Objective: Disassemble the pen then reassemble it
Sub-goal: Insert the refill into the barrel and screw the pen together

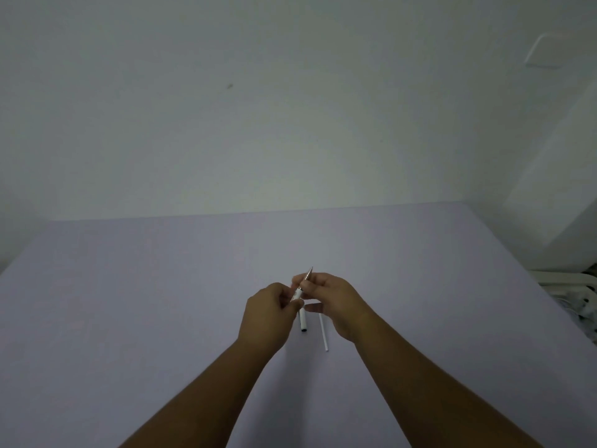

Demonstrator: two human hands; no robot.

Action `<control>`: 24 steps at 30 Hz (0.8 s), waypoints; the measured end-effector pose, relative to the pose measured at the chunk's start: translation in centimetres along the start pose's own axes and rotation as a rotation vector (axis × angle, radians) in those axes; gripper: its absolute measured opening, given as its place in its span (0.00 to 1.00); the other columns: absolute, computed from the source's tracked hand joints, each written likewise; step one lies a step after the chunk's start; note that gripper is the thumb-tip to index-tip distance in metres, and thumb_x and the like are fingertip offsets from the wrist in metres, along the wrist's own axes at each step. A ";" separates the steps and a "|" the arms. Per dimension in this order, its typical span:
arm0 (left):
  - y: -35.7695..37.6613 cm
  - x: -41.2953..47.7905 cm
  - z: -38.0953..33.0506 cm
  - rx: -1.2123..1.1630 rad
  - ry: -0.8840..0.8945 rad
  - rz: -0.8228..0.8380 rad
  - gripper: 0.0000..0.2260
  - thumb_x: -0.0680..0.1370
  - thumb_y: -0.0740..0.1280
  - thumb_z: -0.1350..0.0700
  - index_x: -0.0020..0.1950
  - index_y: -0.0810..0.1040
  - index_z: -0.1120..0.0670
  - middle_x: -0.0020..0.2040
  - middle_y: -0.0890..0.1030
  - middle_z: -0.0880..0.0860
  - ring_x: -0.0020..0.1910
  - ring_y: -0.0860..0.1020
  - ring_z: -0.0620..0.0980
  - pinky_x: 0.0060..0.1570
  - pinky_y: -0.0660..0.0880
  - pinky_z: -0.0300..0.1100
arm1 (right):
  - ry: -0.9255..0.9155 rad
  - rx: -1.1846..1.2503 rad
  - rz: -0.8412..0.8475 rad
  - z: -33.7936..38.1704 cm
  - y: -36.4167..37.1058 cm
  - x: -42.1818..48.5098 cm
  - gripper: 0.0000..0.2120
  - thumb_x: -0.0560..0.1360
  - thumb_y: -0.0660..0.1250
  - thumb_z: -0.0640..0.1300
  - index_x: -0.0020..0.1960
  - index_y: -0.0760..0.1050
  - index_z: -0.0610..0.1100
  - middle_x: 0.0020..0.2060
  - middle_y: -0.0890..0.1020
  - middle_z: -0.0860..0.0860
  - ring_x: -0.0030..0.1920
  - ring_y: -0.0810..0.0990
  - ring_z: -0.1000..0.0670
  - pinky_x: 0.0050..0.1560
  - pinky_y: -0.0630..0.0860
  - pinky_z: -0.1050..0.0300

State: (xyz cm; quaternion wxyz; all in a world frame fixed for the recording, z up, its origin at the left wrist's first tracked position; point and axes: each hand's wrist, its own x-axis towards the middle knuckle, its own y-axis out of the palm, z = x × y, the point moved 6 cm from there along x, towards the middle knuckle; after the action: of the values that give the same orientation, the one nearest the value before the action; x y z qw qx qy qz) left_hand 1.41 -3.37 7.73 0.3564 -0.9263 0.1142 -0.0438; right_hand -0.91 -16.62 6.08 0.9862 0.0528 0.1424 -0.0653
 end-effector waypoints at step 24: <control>0.6 0.4 -1.0 0.163 0.019 -0.064 0.05 0.77 0.65 0.52 0.45 0.75 0.53 0.37 0.74 0.47 0.32 0.70 0.43 0.30 0.63 0.32 | -0.002 -0.143 -0.146 0.2 -0.3 1.1 0.05 0.73 0.68 0.49 0.40 0.79 0.49 0.43 0.84 0.51 0.51 0.80 0.50 0.53 0.75 0.54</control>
State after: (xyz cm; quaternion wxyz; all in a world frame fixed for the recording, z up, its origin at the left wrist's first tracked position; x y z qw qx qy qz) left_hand 1.52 -4.52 8.11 0.4280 -0.8968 0.0843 -0.0733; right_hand 0.13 -17.04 5.97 0.9802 -0.0285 0.1493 -0.1267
